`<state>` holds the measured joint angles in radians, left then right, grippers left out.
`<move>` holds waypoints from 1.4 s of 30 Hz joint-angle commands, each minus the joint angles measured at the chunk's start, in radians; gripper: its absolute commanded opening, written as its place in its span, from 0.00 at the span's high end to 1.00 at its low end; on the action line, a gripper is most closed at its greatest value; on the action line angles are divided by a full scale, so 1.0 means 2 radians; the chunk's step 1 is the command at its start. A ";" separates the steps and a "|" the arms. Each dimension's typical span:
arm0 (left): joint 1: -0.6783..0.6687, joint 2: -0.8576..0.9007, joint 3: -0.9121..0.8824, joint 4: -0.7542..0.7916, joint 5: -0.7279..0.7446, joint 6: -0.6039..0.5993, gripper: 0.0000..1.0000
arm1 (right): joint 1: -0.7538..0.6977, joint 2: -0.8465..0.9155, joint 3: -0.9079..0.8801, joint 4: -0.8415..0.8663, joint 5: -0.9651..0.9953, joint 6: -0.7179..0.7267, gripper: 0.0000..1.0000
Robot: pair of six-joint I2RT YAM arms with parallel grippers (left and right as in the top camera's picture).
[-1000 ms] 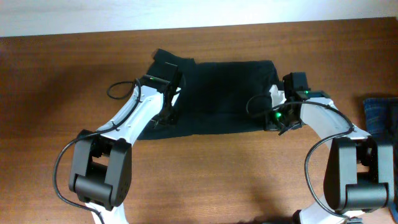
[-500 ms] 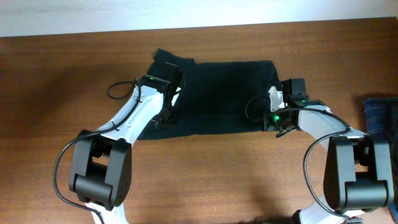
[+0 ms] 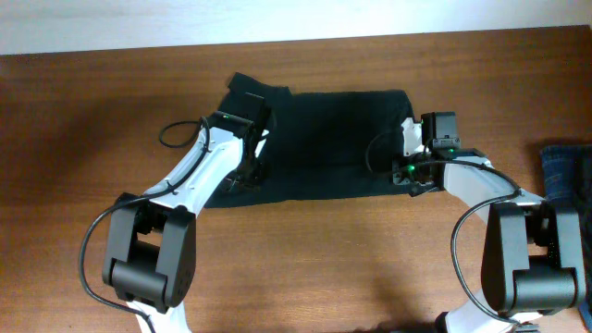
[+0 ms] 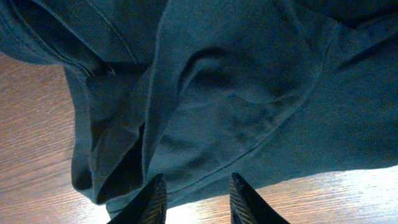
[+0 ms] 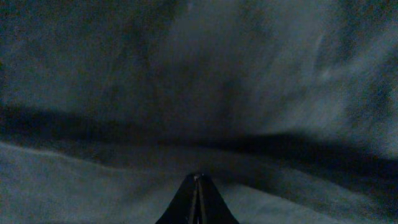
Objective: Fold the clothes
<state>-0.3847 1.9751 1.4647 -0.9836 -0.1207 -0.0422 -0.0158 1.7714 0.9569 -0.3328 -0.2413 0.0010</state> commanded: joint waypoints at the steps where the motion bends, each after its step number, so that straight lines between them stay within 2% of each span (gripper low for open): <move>1: 0.001 0.004 -0.004 -0.001 -0.004 0.002 0.65 | 0.005 0.002 -0.003 0.021 0.026 0.004 0.96; 6: 0.001 0.004 -0.004 -0.001 -0.004 0.002 0.57 | 0.005 0.002 -0.003 0.080 0.027 0.004 0.95; 9: 0.001 0.004 -0.004 -0.001 -0.004 0.002 0.57 | 0.005 0.002 -0.001 0.095 0.025 0.004 0.85; 20: 0.001 0.003 -0.002 0.006 -0.037 0.003 0.57 | 0.005 -0.011 0.014 -0.020 -0.014 0.019 0.73; 26: 0.001 0.004 -0.004 0.071 -0.072 0.003 0.58 | 0.005 -0.011 0.014 -0.061 -0.014 0.019 0.70; 32: 0.004 0.005 -0.004 0.134 -0.110 0.007 0.58 | 0.005 -0.011 0.018 -0.061 -0.014 0.019 0.63; 35: 0.019 0.004 0.007 0.157 -0.107 0.014 0.57 | 0.005 -0.013 0.043 -0.069 -0.020 0.019 0.57; 38: 0.040 0.004 0.048 0.143 -0.074 0.014 0.56 | 0.005 -0.015 0.089 -0.101 -0.022 0.019 0.53; 40: 0.055 0.004 0.081 0.135 -0.036 0.014 0.50 | 0.005 -0.015 0.129 -0.128 -0.022 0.019 0.51; 42: 0.072 0.004 0.112 0.131 0.002 0.014 0.55 | 0.005 -0.014 0.176 -0.161 -0.021 0.019 0.50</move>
<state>-0.2829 1.9770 1.5902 -0.7193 -0.2314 -0.0261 -0.0158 1.7710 1.1889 -0.6193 -0.2687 0.0338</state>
